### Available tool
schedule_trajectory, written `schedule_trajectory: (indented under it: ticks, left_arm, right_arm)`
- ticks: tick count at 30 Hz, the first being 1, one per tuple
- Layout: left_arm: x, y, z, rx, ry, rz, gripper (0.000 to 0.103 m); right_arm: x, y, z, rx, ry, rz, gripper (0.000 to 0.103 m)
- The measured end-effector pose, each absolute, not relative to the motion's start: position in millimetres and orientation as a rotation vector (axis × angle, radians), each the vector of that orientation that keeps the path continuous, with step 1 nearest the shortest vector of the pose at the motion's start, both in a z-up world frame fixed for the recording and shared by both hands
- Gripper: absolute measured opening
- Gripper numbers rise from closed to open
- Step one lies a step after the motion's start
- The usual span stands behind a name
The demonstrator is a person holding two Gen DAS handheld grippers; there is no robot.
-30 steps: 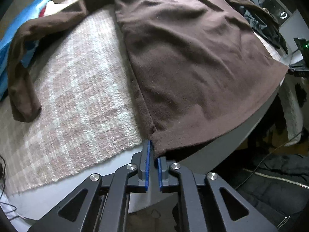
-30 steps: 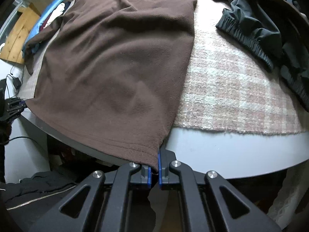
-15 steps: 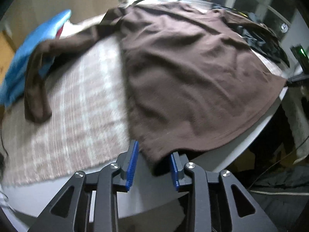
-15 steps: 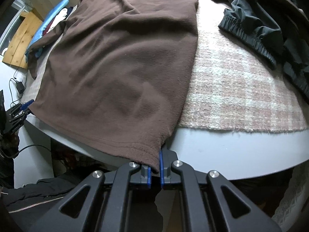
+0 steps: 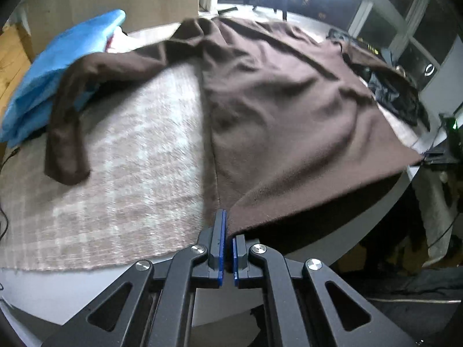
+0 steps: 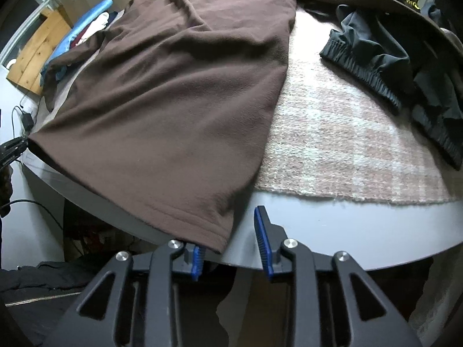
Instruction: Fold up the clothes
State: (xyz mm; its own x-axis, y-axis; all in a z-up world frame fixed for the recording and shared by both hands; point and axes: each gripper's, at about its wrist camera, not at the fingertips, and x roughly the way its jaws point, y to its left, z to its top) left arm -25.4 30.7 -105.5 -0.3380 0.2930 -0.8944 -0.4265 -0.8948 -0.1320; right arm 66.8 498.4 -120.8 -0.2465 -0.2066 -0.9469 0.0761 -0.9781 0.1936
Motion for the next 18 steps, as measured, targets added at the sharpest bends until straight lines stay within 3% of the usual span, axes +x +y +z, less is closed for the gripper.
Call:
schedule_trajectory:
  ticks: [6,7,8,11,15,18]
  left_arm:
    - [-25.0,34.7,-114.4,-1.511,0.159,2.25,0.003]
    - [-24.5,33.4,-115.0,-1.516,0.146,2.246,0.003]
    - [-23.9,32.2,-115.1,-1.521,0.134,2.241,0.003]
    - [-18.3,31.4,-95.7,-1.513,0.125,2.229,0.003]
    - [-10.3,33.6,-51.8,-1.434,0.12,2.221,0.002]
    - [-29.3,38.1,-55.4,-1.474,0.155,2.204,0.002]
  right_arm:
    - [72.1,495.8,-123.6,1.789,-0.103,-2.351,0.03]
    - [73.3,500.1,-124.3,1.792,-0.1,-2.351,0.026]
    - [75.1,504.7,-123.4,1.79,-0.115,-2.348,0.003]
    - [85.5,521.0,-92.0,1.722,-0.29,-2.329,0.003]
    - [90.7,542.2,-40.8,1.589,-0.321,-2.394,0.002]
    - [65.5,555.0,-39.1,1.621,-0.275,-2.402,0.002]
